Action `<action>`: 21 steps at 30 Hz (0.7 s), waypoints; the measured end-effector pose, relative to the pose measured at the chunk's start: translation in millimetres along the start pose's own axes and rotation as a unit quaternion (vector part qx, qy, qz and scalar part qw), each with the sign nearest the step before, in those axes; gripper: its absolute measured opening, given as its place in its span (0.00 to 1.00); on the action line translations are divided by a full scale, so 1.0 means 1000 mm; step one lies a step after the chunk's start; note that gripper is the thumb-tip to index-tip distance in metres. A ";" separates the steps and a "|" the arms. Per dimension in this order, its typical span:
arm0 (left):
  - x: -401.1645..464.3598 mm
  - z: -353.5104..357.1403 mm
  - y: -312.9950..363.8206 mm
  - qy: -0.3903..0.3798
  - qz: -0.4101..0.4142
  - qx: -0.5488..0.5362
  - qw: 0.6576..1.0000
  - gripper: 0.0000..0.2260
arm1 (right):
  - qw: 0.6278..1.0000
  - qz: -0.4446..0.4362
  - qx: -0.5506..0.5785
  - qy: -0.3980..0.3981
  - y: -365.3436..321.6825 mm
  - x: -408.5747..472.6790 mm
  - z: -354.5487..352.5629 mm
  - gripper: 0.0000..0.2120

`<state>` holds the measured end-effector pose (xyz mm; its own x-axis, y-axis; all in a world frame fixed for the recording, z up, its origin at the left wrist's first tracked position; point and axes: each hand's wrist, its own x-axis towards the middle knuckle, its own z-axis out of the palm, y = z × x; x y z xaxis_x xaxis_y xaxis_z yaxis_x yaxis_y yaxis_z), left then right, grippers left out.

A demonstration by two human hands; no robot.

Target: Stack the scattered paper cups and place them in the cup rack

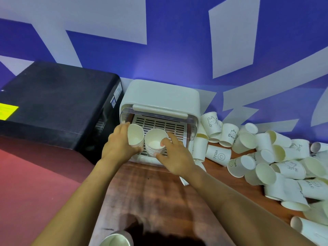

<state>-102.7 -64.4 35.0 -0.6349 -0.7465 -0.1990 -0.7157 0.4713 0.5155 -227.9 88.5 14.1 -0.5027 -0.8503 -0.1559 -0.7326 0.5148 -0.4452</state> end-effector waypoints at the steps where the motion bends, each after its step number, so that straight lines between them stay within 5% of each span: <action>1: 0.001 0.001 -0.001 -0.009 -0.007 0.015 1.000 0.46 | 1.000 0.002 0.007 -0.015 0.000 -0.001 -0.001 0.23; 8: -0.017 -0.008 0.012 0.002 -0.009 0.029 1.000 0.49 | 0.998 -0.014 0.059 0.007 0.011 -0.019 -0.016 0.30; 13: -0.060 -0.014 0.051 0.073 0.124 -0.056 0.988 0.34 | 0.996 0.012 0.090 0.012 0.041 -0.055 -0.028 0.27; 16: -0.077 -0.005 0.076 0.034 0.181 -0.065 0.981 0.25 | 0.996 0.050 0.077 0.017 0.060 -0.077 -0.034 0.26; 21: -0.095 0.030 0.112 -0.066 0.220 -0.016 0.973 0.24 | 0.992 0.104 0.064 0.036 0.098 -0.107 -0.047 0.26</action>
<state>-131.1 72.9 86.3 -0.9112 -0.4080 -0.0577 -0.3583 0.7154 0.5999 -267.4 234.5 28.4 -0.6716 -0.7150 -0.1944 -0.5475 0.6557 -0.5199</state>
